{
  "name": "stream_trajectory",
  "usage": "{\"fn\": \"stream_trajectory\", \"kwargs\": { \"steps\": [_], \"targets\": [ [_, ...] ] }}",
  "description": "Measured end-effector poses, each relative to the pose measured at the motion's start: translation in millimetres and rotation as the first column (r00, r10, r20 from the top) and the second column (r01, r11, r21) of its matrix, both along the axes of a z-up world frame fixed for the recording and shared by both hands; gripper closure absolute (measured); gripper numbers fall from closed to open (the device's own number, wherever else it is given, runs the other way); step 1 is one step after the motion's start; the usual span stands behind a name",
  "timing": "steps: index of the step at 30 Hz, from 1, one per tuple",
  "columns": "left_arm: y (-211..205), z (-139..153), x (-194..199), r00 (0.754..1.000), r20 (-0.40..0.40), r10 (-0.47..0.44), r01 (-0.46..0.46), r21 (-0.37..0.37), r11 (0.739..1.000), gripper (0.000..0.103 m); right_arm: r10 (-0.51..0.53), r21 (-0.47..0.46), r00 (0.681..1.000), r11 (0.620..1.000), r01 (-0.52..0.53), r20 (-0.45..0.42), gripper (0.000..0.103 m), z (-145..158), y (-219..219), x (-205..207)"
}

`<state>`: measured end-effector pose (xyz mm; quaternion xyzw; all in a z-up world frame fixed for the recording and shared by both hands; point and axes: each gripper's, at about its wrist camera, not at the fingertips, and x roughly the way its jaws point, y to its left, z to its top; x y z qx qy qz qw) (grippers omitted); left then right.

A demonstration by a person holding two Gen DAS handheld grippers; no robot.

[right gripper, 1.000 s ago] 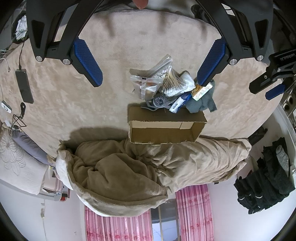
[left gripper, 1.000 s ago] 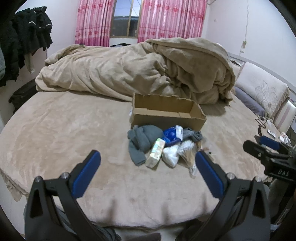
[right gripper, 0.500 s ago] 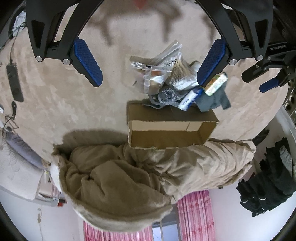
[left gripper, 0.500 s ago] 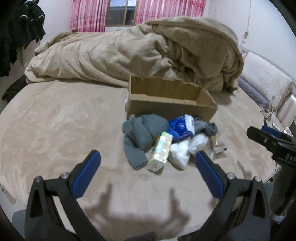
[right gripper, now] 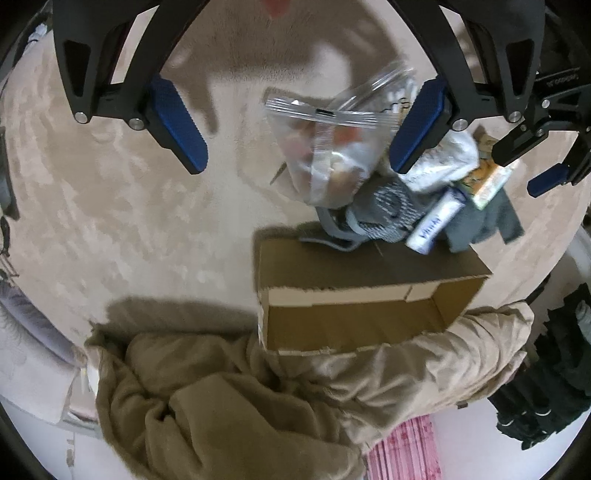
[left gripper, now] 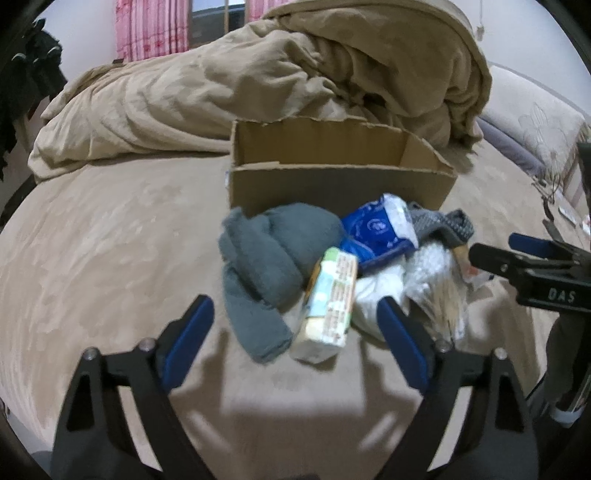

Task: Organize objects
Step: 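Grasp the milk carton with the left tool while the right tool grasps the clear zip bag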

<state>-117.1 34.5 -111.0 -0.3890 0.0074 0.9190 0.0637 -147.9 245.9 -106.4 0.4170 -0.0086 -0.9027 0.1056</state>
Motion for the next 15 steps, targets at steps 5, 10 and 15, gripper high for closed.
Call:
{"fn": "stream_trajectory", "kwargs": {
  "steps": [5,10,15],
  "targets": [
    [8,-12,-6,0.999,0.006,-0.043,0.043,-0.025,0.999,0.043,0.053,-0.068,0.998,0.996,-0.051,0.021,0.02,-13,1,-5],
    [13,-18,0,0.998,-0.017,-0.056,0.055,-0.06,0.997,0.059,0.084,-0.098,0.996,0.992,-0.081,0.023,0.038,-15,-1,-1],
    [11,-9,6,0.997,-0.039,-0.059,0.057,-0.053,0.997,0.065,0.072,-0.098,0.997,0.993,-0.072,0.001,0.041,-11,4,4]
  ]
}}
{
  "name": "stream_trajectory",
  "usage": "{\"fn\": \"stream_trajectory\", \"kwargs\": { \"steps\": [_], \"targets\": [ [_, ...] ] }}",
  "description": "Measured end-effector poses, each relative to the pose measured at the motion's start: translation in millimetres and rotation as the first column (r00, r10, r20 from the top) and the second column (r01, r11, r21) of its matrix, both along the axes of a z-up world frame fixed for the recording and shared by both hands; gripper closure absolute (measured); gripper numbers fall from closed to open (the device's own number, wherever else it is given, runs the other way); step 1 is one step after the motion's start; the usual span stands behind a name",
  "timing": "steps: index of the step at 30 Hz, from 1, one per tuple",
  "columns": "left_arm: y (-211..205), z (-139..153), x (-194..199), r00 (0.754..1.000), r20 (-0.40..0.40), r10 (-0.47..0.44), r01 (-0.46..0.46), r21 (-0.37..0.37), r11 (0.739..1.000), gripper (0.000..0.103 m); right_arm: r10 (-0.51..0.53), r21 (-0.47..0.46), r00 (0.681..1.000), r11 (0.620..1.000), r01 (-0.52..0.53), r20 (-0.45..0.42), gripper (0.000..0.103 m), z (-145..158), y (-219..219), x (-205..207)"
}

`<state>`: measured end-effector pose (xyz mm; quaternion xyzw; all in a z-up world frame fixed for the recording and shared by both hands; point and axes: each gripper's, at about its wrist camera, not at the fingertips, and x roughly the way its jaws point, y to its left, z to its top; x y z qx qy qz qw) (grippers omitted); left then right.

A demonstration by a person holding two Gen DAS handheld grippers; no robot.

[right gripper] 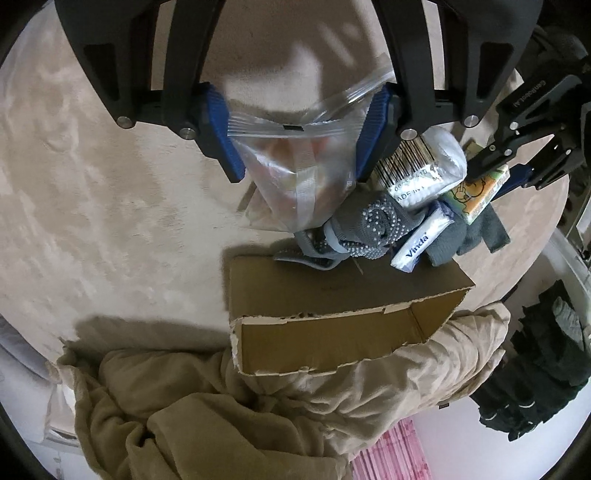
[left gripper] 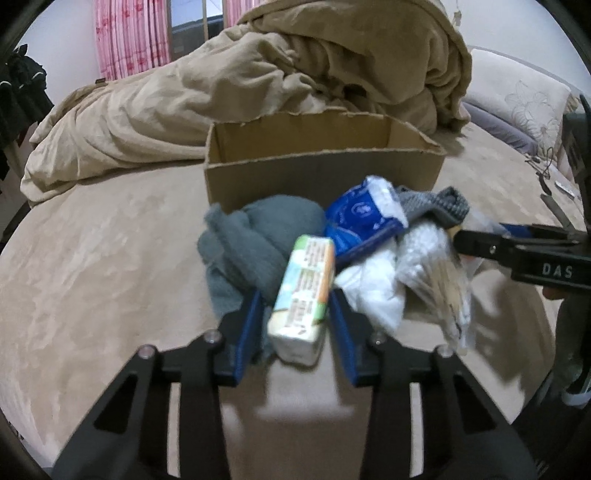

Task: Organize objects
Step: 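Grasp the milk carton with the left tool while the right tool grasps the clear zip bag, then lower the carton into the box with the left tool while the right tool drops the zip bag in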

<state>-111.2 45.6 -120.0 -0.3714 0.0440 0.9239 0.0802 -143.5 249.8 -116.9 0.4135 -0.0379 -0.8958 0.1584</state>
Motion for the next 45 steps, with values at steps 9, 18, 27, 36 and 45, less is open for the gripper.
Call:
{"fn": "stream_trajectory", "kwargs": {
  "steps": [9,18,27,36,45],
  "targets": [
    [-9,29,14,0.999,-0.049,0.017,-0.015,0.049,0.999,0.07,-0.027,-0.025,0.998,0.999,0.025,-0.049,0.06,25,13,8],
    [1,8,1,0.998,0.056,-0.033,0.032,0.024,0.999,0.067,-0.022,0.009,1.0,1.0,0.022,0.0,0.062,15,11,2],
    [5,-17,-18,0.985,0.17,-0.044,0.039,0.034,0.999,0.076,-0.009,-0.043,0.993,0.999,0.014,0.12,0.055,-6,13,-13],
    [-9,18,-15,0.979,0.199,-0.052,0.023,0.143,0.989,0.079,-0.03,-0.155,0.99,0.986,0.052,0.14,0.059,26,35,-7],
    [-10,87,-41,0.993,0.092,-0.071,0.049,0.223,0.974,0.079,0.013,-0.179,1.0,0.984,-0.012,0.006,0.059,92,26,-36]
  ]
}}
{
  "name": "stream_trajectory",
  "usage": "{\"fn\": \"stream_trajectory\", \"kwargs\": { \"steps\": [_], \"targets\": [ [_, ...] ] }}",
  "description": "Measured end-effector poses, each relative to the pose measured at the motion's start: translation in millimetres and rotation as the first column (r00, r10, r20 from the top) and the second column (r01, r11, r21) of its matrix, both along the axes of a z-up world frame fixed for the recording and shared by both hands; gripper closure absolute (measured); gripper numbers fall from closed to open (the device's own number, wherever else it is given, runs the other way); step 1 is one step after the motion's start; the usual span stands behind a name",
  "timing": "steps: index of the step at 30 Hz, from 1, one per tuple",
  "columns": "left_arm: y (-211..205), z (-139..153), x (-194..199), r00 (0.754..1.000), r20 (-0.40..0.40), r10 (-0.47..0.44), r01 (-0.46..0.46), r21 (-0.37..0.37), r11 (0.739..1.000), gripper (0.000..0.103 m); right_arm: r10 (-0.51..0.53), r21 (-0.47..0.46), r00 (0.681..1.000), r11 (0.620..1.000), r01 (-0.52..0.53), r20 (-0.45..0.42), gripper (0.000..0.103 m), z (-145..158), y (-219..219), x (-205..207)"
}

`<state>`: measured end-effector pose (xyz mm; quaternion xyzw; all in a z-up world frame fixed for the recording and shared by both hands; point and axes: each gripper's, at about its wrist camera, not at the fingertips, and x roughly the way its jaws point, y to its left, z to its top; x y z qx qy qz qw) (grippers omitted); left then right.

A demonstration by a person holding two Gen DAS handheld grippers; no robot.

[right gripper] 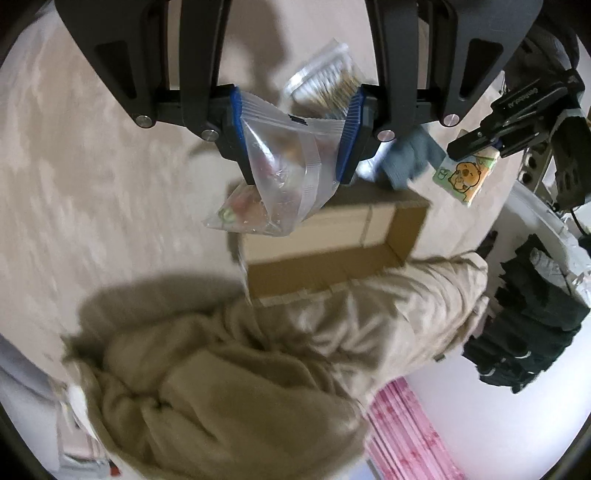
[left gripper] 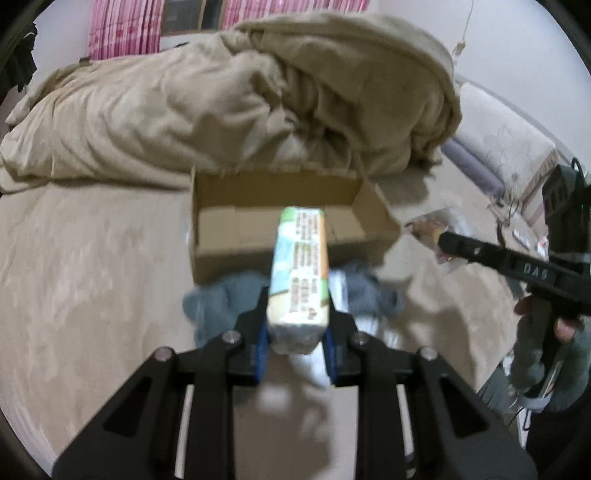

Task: Organize objects
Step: 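Lower the carton into the box with the left tool while the right tool drops the zip bag in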

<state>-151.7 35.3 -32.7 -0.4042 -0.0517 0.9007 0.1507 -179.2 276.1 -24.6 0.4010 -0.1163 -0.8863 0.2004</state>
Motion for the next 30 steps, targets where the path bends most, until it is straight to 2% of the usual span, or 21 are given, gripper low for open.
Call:
{"fn": "stream_trajectory", "kwargs": {
  "steps": [6,11,14,17,20,22,24,25,26,27,30],
  "targets": [
    [9,3,-52,1.0,-0.016,-0.027,0.027,0.04,0.999,0.078,0.02,-0.013,0.999,1.0,-0.02,-0.034,0.058,8,-19,-38],
    [20,-30,-101,0.999,0.037,-0.015,0.013,0.06,0.998,0.078,0.025,-0.003,0.999,1.0,-0.025,-0.036,0.058,-7,-32,-76],
    [24,-49,-122,0.998,0.054,0.015,-0.016,0.01,1.0,0.078,0.03,0.035,0.999,0.999,-0.029,-0.024,0.058,-19,-41,-91],
    [28,-58,-131,0.997,0.071,0.01,-0.01,-0.002,1.0,0.077,0.032,0.087,0.999,0.996,-0.031,-0.011,0.057,-27,-49,-101],
    [29,-62,-133,0.996,0.093,0.015,-0.014,-0.012,1.0,0.07,0.02,0.108,1.0,0.994,-0.021,0.004,0.057,-34,-50,-107],
    [26,-62,-132,0.995,0.099,0.03,-0.029,-0.011,1.0,0.065,0.0,0.106,1.0,0.994,-0.001,0.004,0.051,-35,-46,-108],
    [20,-57,-128,0.994,0.097,0.047,-0.047,-0.003,0.999,0.049,-0.006,0.084,1.0,0.996,0.006,-0.005,0.03,-31,-43,-105],
    [16,-54,-125,0.994,0.09,0.055,-0.056,0.006,0.998,0.034,-0.009,0.073,1.0,0.997,0.01,-0.019,0.026,-26,-41,-100],
    [11,-47,-119,0.995,0.073,0.07,-0.072,0.017,0.997,0.028,-0.01,0.07,1.0,0.997,0.012,-0.027,0.022,-22,-40,-96],
    [7,-41,-114,0.995,0.059,0.082,-0.083,0.02,0.996,0.023,-0.013,0.073,0.999,0.997,0.016,-0.039,0.022,-16,-39,-91],
    [-4,-21,-92,0.993,0.008,0.115,-0.116,0.008,0.993,0.02,-0.028,0.067,0.997,0.997,0.033,-0.078,0.021,1,-36,-72]
  ]
}}
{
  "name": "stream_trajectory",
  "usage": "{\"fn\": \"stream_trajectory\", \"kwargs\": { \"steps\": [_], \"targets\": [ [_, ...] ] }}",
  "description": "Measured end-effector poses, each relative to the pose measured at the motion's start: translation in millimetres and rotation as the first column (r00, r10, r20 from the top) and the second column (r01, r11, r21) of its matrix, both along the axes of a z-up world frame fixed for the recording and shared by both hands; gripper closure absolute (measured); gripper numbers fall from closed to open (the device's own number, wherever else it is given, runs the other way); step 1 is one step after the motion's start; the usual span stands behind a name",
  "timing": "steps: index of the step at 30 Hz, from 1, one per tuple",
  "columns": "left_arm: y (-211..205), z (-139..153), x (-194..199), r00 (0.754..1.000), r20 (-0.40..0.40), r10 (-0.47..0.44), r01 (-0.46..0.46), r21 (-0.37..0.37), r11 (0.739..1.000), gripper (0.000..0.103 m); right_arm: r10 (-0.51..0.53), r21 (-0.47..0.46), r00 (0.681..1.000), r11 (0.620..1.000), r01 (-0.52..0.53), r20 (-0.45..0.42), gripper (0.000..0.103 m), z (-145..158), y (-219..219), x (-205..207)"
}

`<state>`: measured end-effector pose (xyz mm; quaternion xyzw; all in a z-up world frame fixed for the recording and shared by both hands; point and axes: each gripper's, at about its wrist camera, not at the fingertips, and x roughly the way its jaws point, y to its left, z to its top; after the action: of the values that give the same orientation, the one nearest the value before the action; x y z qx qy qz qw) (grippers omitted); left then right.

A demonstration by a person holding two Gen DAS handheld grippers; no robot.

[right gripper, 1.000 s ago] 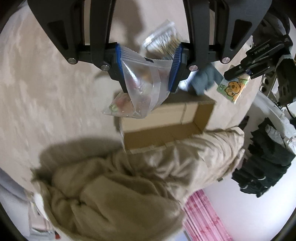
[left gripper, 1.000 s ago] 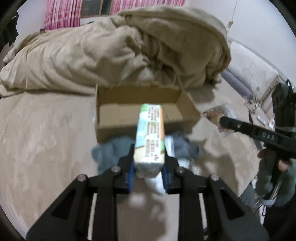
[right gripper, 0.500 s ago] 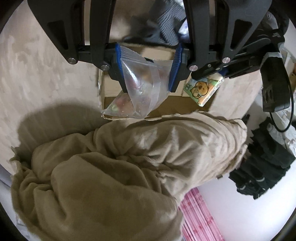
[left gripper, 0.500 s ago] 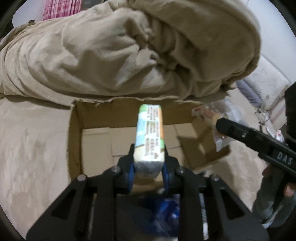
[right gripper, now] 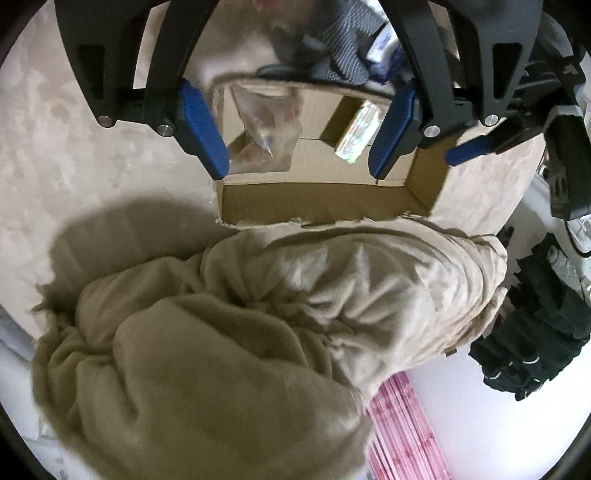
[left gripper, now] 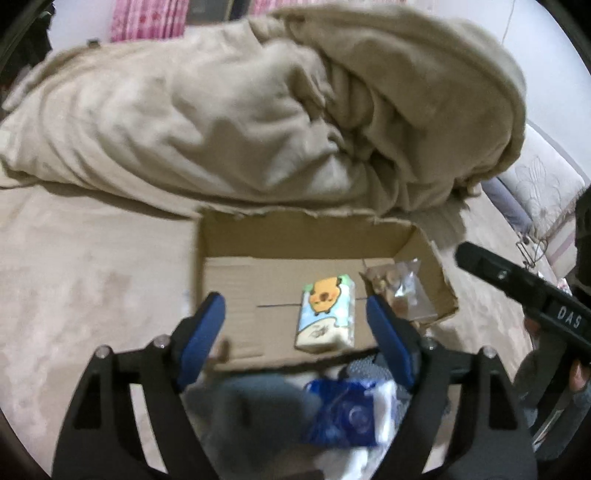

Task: Organize objects
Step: 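Lower the carton into the box with the left tool while the right tool drops the zip bag in, then grasp the grey knit glove with the left tool while the right tool grasps the cotton swab bag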

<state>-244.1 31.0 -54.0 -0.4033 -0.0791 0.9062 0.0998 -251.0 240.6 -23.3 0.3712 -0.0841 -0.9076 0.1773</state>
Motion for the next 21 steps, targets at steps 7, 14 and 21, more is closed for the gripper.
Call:
{"fn": "stream_trajectory", "kwargs": {
  "steps": [7,14,21],
  "targets": [
    [-14,44,70,0.994,-0.104,0.019,-0.021,-0.012,1.0,0.008,0.012,0.004,0.997,1.0,-0.012,-0.07,0.02,41,-1,59],
    [-17,78,127,0.987,-0.16,0.014,-0.014,0.0,1.0,0.007,0.033,0.016,0.99,0.999,-0.031,-0.139,0.02,72,-4,114],
    [-28,73,160,0.989,-0.145,0.034,-0.034,-0.002,0.999,0.006,0.052,0.038,0.983,0.998,-0.046,-0.174,0.019,76,-7,152]
  ]
}}
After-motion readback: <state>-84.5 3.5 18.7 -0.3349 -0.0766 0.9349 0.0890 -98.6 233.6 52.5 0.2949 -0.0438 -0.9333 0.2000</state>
